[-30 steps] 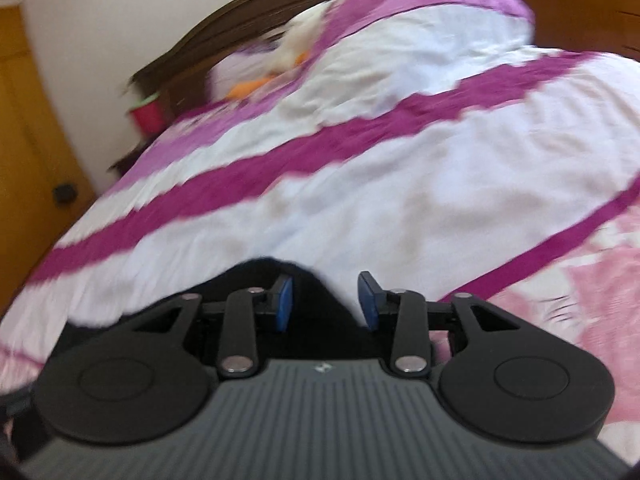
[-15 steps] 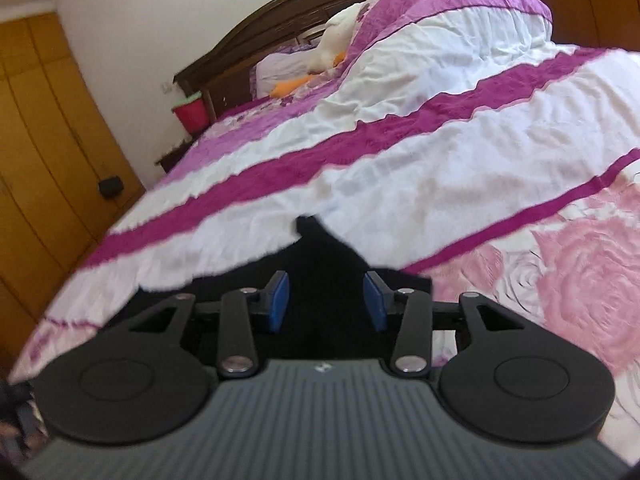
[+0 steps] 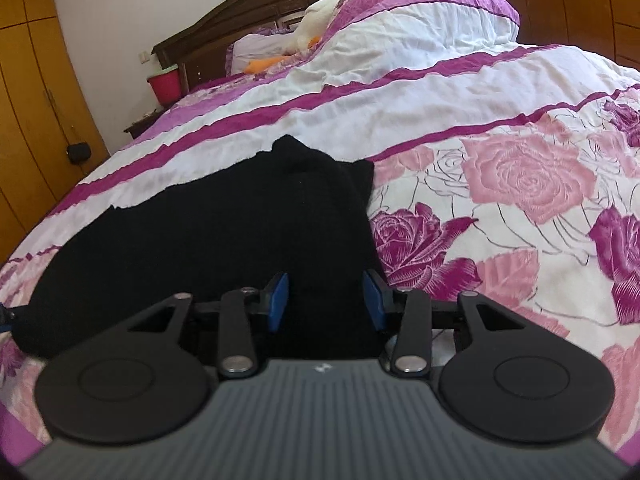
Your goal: Fold small clothes
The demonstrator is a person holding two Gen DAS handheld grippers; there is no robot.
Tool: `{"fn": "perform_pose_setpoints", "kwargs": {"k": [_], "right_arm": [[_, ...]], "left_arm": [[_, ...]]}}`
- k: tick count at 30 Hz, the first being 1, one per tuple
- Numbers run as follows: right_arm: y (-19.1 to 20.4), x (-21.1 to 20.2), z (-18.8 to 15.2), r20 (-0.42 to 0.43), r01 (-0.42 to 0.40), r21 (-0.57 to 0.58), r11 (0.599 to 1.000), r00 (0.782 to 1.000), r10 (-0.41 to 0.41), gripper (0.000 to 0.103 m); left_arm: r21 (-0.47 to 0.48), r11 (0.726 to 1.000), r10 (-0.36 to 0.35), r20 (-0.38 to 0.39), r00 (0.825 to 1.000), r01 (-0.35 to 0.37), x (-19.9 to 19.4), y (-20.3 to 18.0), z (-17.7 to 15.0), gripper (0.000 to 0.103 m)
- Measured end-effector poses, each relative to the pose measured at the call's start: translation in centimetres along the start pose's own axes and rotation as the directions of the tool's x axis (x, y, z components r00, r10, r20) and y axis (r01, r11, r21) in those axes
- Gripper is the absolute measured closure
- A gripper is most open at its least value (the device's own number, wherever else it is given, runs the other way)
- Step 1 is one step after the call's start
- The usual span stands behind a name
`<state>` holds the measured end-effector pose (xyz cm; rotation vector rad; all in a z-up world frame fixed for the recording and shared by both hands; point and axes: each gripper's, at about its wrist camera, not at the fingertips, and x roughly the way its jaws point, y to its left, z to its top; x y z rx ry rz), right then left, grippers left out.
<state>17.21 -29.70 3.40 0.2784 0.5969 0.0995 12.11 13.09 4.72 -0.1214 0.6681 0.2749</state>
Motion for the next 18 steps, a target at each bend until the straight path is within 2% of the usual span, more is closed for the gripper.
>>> {"fn": "perform_pose_setpoints", "kwargs": {"k": [3, 9, 14, 16, 18], "right_arm": [[-0.3, -0.2, -0.4, 0.014, -0.001, 0.042, 0.999, 1.0, 0.001, 0.06], [-0.6, -1.8, -1.1, 0.048, 0.006, 0.115, 0.993, 0.999, -0.011, 0.06], [-1.1, -3.7, -1.4, 0.075, 0.001, 0.177, 0.984, 0.997, -0.015, 0.06], [-1.5, -4.1, -1.5, 0.083, 0.011, 0.22, 0.975, 0.996, -0.03, 0.056], [-2.1, -4.2, -1.8, 0.078, 0.012, 0.273, 0.962, 0.996, -0.034, 0.042]], "left_arm": [[0.006, 1.0, 0.02, 0.008, 1.0, -0.02, -0.6, 0.0, -0.2, 0.027], [-0.056, 0.998, -0.023, 0.007, 1.0, 0.023, -2.4, 0.9, -0.2, 0.025], [-0.043, 0.997, -0.068, 0.02, 0.997, 0.069, -4.2, 0.4, 0.1, 0.024], [-0.033, 0.995, -0.09, 0.024, 0.996, 0.091, -4.7, -0.1, 0.1, 0.024], [-0.027, 0.993, -0.112, 0.02, 0.994, 0.113, -5.0, -0.7, 0.2, 0.023]]}}
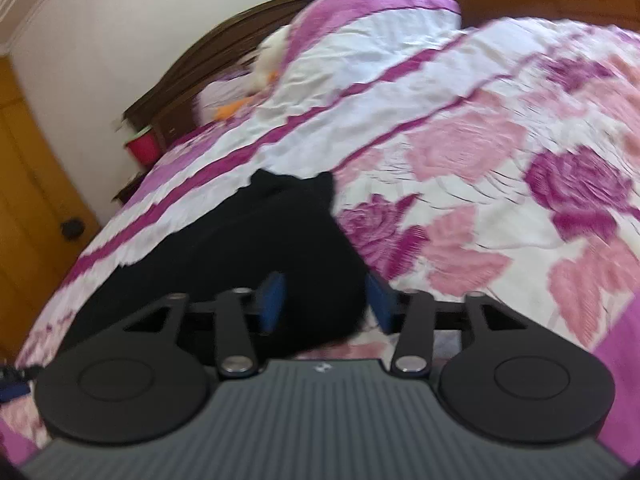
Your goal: Fold small clothes
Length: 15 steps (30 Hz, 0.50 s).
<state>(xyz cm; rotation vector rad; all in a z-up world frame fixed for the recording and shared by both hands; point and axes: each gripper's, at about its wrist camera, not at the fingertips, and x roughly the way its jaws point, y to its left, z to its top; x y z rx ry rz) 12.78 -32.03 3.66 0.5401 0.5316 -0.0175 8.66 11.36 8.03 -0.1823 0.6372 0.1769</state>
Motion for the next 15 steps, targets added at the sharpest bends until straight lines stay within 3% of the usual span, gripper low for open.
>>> {"fn": "perform_pose_setpoints", "kwargs": {"k": [3, 10, 15], "right_arm": [[-0.7, 0.3, -0.5, -0.022, -0.033, 0.047, 0.998, 0.999, 0.034, 0.041], [-0.1, 2.6, -0.8, -0.038, -0.121, 0.037, 0.992, 0.992, 0.123, 0.037], [0.3, 4.9, -0.7, -0.003, -0.159, 0.072, 0.985, 0.987, 0.16, 0.037]], "left_arm": [[0.02, 0.999, -0.032, -0.023, 0.999, 0.032, 0.3, -1.1, -0.3, 0.023], [0.086, 0.996, -0.013, -0.092, 0.996, 0.021, 2.4, -3.2, -1.6, 0.023], [0.103, 0.995, 0.005, -0.094, 0.996, 0.004, 3.1, -3.7, -1.8, 0.017]]}}
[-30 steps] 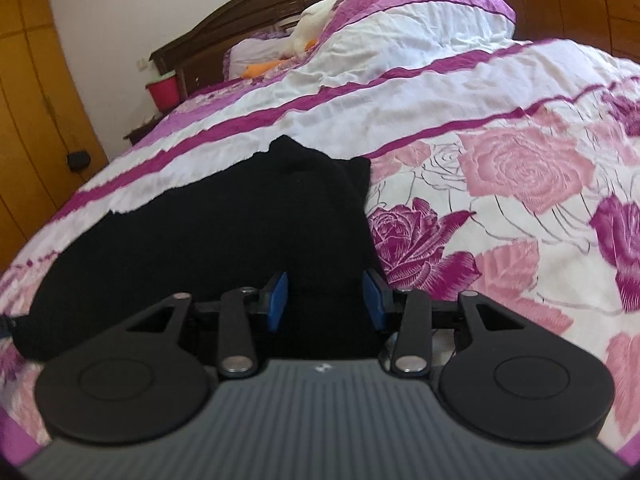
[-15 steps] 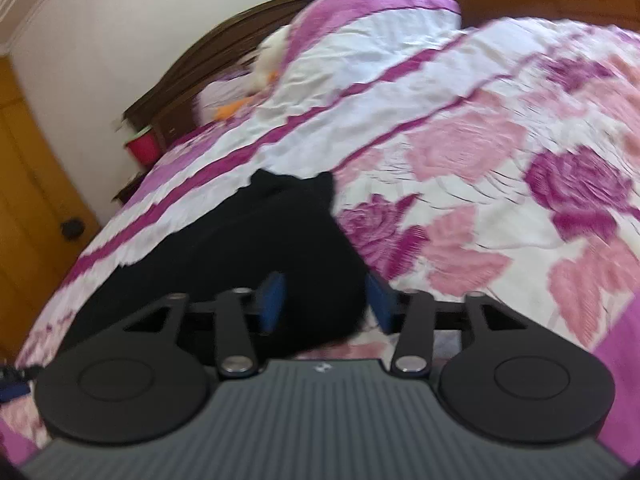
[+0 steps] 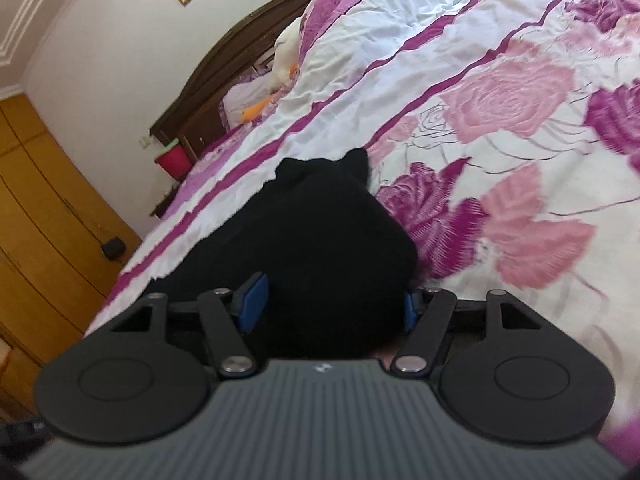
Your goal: Fold small clothes
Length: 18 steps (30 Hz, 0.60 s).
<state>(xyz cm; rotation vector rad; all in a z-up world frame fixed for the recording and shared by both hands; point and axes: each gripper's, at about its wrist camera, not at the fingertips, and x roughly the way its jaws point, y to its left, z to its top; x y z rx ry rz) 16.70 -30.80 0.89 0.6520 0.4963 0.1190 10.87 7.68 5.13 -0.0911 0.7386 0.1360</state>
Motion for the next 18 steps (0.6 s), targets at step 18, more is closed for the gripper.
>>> {"fn": "perform_pose_setpoints", "kwargs": {"k": [18], "right_arm": [[-0.4, 2.9, 0.7, 0.044, -0.074, 0.054, 0.996, 0.996, 0.072, 0.039]], "left_arm": [[0.007, 1.0, 0.012, -0.01, 1.0, -0.012, 0.6, -0.4, -0.1, 0.012]]}}
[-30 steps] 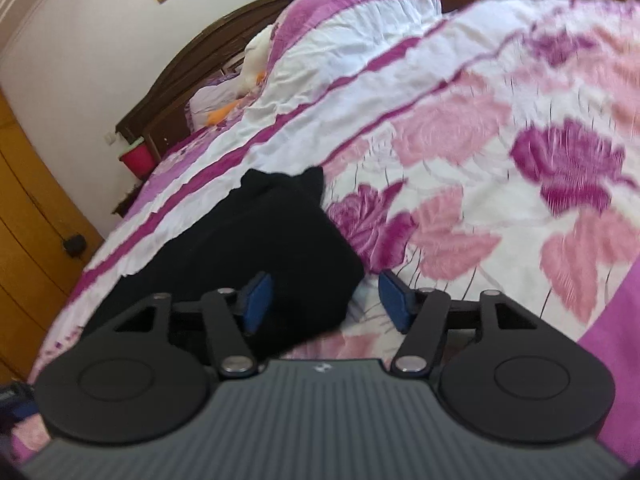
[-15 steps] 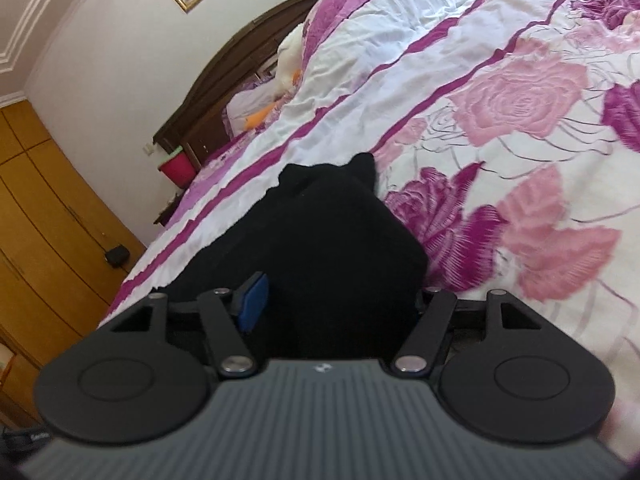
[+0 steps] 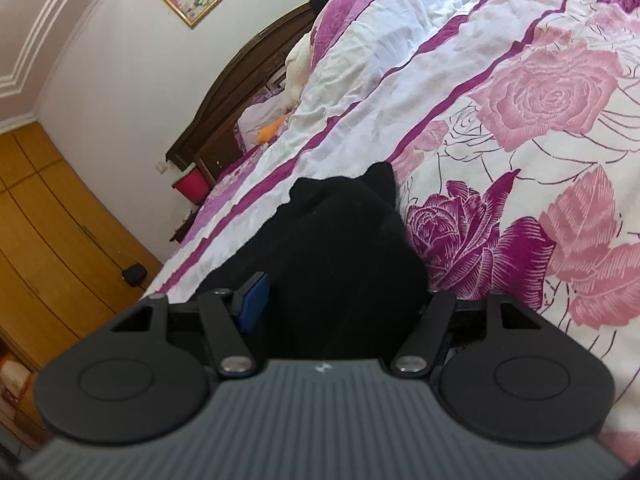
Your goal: Fold small clothes
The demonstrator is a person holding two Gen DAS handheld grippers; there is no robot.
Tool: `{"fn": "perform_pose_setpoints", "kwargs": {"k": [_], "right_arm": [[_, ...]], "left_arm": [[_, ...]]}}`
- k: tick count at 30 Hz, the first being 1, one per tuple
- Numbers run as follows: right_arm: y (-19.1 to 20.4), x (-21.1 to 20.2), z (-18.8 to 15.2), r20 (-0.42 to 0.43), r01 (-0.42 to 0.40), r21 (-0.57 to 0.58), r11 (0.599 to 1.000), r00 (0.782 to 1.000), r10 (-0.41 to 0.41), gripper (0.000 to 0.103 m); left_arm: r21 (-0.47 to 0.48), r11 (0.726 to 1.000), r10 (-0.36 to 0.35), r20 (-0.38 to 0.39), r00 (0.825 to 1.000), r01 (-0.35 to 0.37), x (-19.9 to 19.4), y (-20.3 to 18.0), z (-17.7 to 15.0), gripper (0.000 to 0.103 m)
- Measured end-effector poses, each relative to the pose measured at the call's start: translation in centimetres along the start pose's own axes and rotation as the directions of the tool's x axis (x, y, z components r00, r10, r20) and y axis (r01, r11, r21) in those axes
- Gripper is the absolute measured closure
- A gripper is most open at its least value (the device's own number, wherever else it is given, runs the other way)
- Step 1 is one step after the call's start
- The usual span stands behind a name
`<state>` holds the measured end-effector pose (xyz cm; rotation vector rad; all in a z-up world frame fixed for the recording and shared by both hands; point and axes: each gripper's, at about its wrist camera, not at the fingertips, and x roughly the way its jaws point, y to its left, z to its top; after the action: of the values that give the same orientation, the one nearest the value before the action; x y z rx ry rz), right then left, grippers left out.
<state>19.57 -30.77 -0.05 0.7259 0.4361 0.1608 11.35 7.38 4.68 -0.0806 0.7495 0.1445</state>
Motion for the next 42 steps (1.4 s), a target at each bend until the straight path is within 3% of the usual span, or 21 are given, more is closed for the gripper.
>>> {"fn": "perform_pose_setpoints", "kwargs": {"k": [4, 16, 23, 28, 31, 33, 36, 42], "right_arm": [[-0.2, -0.1, -0.1, 0.012, 0.002, 0.009, 1.0, 1.0, -0.003, 0.043], [0.2, 0.0, 0.3, -0.01, -0.009, 0.004, 1.0, 1.0, 0.009, 0.04], [0.4, 0.7, 0.3, -0.035, -0.01, -0.011, 1.0, 0.999, 0.009, 0.04], [-0.1, 0.5, 0.4, 0.009, -0.027, 0.049, 0.998, 1.0, 0.026, 0.042], [-0.7, 0.2, 0.4, 0.037, -0.018, 0.103, 0.995, 0.999, 0.014, 0.057], [-1.1, 0.2, 0.4, 0.041, -0.016, 0.132, 0.991, 0.999, 0.01, 0.074], [-1.1, 0.1, 0.5, 0.048, -0.019, 0.134, 0.991, 0.999, 0.012, 0.08], [-0.3, -0.2, 0.8, 0.063, -0.021, 0.123, 0.992, 0.998, 0.013, 0.082]], "left_arm": [[-0.001, 1.0, -0.001, -0.004, 1.0, 0.001, 0.0, 0.1, 0.0, 0.011], [-0.024, 0.999, 0.024, -0.018, 1.0, -0.024, 0.1, 0.3, 0.0, 0.0], [-0.019, 0.999, 0.029, -0.017, 0.999, -0.029, -0.5, 0.2, 0.1, 0.0], [0.004, 1.0, 0.03, -0.004, 1.0, -0.03, -1.1, -0.1, 0.0, 0.0], [0.0, 1.0, 0.024, -0.007, 1.0, -0.024, -1.2, -0.1, 0.1, 0.0], [-0.007, 1.0, 0.023, -0.011, 1.0, -0.023, -1.2, 0.0, 0.1, 0.0], [-0.015, 1.0, 0.023, -0.014, 1.0, -0.023, -1.2, 0.2, 0.2, 0.0], [-0.018, 1.0, 0.02, -0.013, 1.0, -0.02, -1.3, 0.5, 0.2, 0.0]]}}
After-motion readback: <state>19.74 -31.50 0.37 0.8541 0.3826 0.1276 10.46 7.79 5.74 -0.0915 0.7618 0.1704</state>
